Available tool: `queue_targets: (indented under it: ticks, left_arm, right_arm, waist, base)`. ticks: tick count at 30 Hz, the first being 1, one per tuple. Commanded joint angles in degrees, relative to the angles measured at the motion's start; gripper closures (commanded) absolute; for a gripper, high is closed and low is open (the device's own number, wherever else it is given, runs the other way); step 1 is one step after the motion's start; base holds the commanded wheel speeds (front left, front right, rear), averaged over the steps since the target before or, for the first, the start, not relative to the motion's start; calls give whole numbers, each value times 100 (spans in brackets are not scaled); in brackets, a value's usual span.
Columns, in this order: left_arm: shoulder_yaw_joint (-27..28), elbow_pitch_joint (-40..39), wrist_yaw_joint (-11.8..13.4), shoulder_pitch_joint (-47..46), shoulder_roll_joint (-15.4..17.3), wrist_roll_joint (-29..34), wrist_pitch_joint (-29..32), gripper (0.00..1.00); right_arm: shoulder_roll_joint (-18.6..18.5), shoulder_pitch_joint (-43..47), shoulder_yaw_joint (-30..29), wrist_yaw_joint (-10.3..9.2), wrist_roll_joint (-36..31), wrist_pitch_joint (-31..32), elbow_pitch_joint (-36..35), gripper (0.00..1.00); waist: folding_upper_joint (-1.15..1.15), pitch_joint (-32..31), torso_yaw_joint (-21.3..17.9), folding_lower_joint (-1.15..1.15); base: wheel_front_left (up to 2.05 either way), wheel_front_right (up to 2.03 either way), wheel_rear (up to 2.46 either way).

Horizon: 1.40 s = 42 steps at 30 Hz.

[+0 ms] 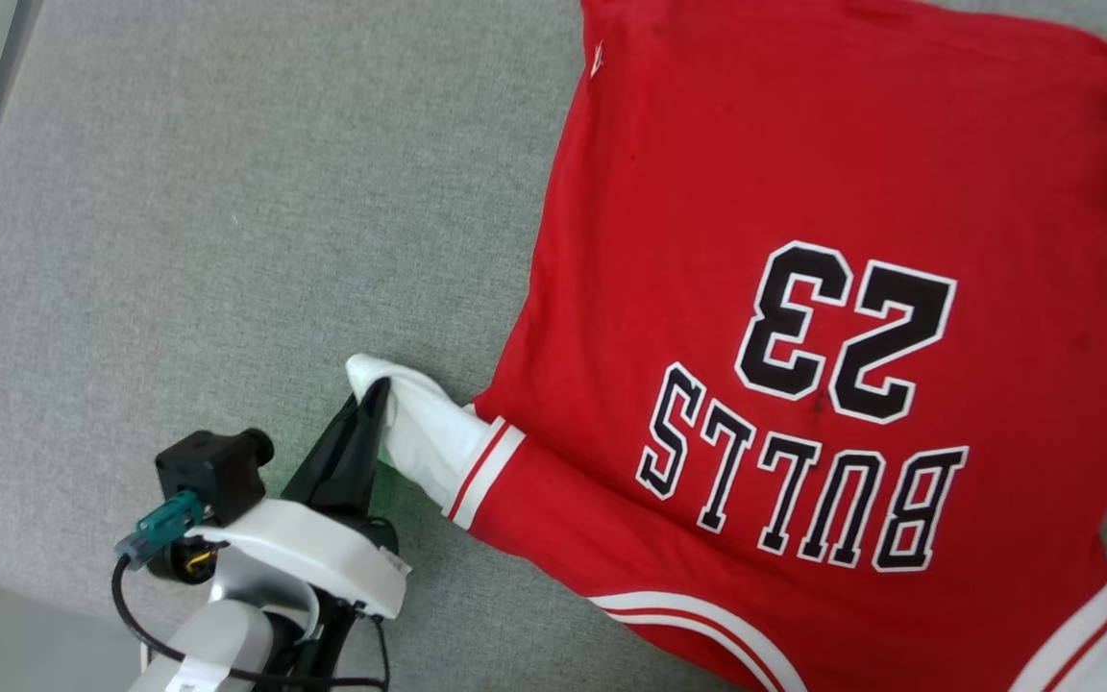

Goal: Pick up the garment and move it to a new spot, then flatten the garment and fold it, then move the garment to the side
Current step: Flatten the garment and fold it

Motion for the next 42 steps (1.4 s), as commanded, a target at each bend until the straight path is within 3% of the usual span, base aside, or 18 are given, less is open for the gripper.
queue_targets:
  ticks: [1, 9, 18, 25, 32, 36, 40, 42]
  left_arm:
    - [23, 8, 3, 61, 23, -16, 2, 100]
    - [165, 149, 137, 423, 221, -161, 77, 100]
    - [307, 215, 425, 943, 402, -287, 152, 100]
    - [312, 271, 602, 1288, 465, -403, 324, 100]
    - [307, 404, 615, 1579, 505, -551, 441, 100]
    - [333, 493, 621, 1741, 521, -626, 423, 100]
    - [303, 519, 602, 1840, 535, -660, 453, 100]
    - [270, 524, 568, 1843, 541, -659, 468, 100]
  right_arm:
    - [56, 392, 47, -8, 13, 72, 215, 100]
    - [-427, 780, 496, -9, 297, -562, -377, 100]
    - [-618, 2787, 347, -8, 924, -911, -1624, 100]
    - [-98, 4910, -490, -8, 937, -930, -2902, 100]
    - [978, 6677, -1191, -8, 832, -764, -4036, 100]
    - [1326, 7349, -1334, -8, 882, -705, -4344, 100]
    - [1401, 7644, -1331, -8, 1064, -737, -4233, 100]
    - [1408, 7589, -1227, -7, 1360, -909, -4078, 33]
  waist:
    - [0, -119, -82, 0]
    - [0, -842, -451, 0]
    - [0, -1632, -990, 0]
    - [0, -2128, -1337, 0]
    - [0, -2443, -1536, 0]
    - [0, -2571, -1639, 0]
    - [0, -2659, -1711, 0]
    - [0, -2695, -1739, 0]
  base:
    - [0, 0, 0]
    - [0, 0, 0]
    - [0, 0, 0]
    - [0, 0, 0]
    - [0, 0, 0]
    - [0, 0, 0]
    - [0, 0, 0]
    - [0, 0, 0]
